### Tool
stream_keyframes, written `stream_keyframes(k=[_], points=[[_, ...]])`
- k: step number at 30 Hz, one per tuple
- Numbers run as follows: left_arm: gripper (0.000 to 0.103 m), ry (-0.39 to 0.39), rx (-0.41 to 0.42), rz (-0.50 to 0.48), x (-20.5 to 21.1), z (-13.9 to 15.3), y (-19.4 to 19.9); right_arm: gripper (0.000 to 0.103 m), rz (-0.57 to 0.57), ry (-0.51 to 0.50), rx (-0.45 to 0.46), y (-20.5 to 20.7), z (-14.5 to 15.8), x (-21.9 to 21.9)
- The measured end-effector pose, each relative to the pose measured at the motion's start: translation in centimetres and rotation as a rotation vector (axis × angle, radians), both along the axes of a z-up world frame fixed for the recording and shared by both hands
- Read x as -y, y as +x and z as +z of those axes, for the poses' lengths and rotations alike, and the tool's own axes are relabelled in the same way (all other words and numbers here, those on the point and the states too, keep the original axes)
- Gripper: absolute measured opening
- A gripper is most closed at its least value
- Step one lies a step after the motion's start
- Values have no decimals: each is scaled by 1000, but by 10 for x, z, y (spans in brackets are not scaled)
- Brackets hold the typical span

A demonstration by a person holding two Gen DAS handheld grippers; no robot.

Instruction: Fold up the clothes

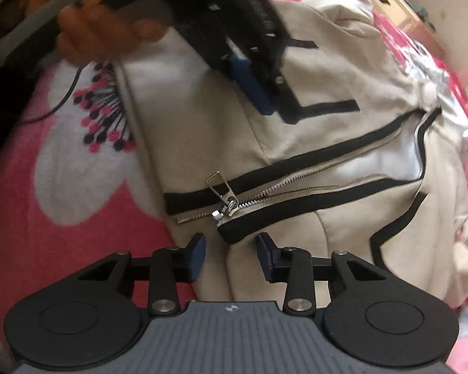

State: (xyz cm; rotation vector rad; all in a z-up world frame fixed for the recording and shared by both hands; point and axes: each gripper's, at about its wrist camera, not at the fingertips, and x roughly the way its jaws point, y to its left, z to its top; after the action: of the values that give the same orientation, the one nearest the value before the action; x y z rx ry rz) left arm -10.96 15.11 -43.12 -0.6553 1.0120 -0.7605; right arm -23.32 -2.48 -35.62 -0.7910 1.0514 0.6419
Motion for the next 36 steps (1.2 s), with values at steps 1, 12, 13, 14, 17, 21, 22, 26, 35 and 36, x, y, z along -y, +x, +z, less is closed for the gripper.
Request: stream_keyframes(k=[1,12,13,14,17,21,22,26,35,36], points=[[29,9,3,-4,0,-1,-1,38,-11,14,5,0,0,2],[29,23,7,-25,1,-5,0,5,49,43,24,-23,5,8],[29,26,9,-26,1,-5,-1,5,62,40,22,-27,7,8],[29,28,12,-26,1,-4,-1,5,76,37,21,-31,7,8],[29,37,20,-28,2,-3,-2,4,121,18,18,-36,5,7],[29,43,27,-29,2,-2,-2,4,128,19,8,-36,7,10],[29,45,28,-30,2,-2,-2,4,130,20,4,-36,6,10],[29,56,41,-33,4,-1,-3,5,134,23,-12,-36,-2,9],[31,7,215,-170,36,22,-28,31,-14,73,-3,-41,8,16],[31,13,213,-204,43,20,-30,33,-46,90,10,-45,17,21]])
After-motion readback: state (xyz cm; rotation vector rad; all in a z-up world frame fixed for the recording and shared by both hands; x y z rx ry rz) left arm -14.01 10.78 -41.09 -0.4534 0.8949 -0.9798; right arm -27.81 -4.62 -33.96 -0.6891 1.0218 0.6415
